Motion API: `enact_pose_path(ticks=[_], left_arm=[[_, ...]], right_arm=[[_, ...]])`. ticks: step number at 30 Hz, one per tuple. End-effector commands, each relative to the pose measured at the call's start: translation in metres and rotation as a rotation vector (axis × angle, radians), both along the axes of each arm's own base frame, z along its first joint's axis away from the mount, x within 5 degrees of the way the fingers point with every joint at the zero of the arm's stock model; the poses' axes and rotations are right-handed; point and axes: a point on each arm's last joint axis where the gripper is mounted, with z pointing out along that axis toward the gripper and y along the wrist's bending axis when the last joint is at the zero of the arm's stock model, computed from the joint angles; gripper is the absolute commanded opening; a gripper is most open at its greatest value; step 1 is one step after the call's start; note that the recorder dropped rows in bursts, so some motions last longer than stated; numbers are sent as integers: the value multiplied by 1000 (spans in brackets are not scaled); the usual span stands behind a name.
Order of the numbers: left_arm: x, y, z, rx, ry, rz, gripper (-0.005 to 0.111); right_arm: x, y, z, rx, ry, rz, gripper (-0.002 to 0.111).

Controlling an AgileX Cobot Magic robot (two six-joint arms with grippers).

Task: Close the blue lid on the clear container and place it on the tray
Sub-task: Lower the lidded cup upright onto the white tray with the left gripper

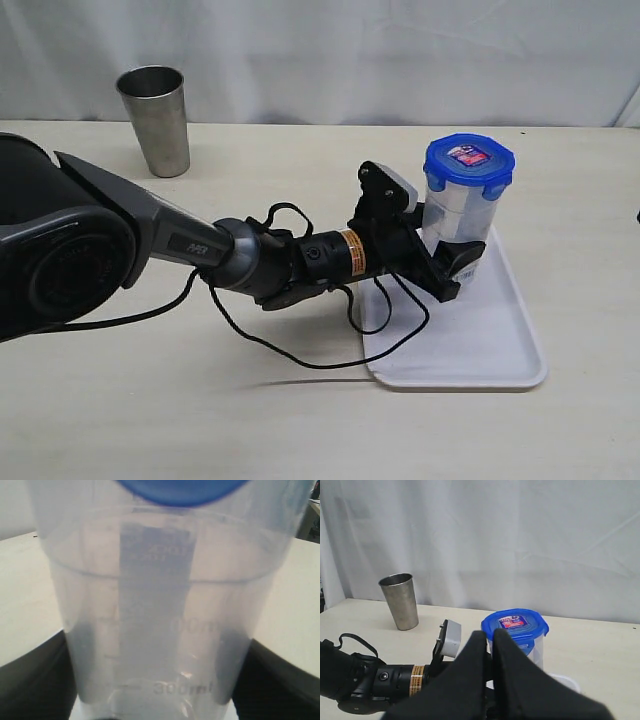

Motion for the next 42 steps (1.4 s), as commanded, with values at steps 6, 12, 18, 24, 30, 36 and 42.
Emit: enact_pose_path(ticks=[6, 12, 18, 24, 30, 36, 42], left_arm=[[-6, -5, 7, -8, -59, -93, 0], [-6, -5, 4, 23, -61, -105, 0], [-7, -4, -1, 32, -55, -108, 0], [-7, -4, 0, 19, -51, -104, 0], [-6, -3, -4, 59, -39, -89, 8], [-5, -3, -4, 66, -36, -87, 55], [-6, -3, -5, 76, -38, -90, 81]], right_arm=[[-1, 1, -1, 2, 3, 13, 4], [-1, 1, -1, 1, 4, 17, 4], [-1, 1, -1, 1, 4, 17, 4], [-1, 1, -1, 1, 4, 17, 4], [-1, 1, -1, 1, 4, 17, 4], [-1, 1, -1, 1, 5, 19, 4], [-1, 1, -1, 1, 5, 19, 4]])
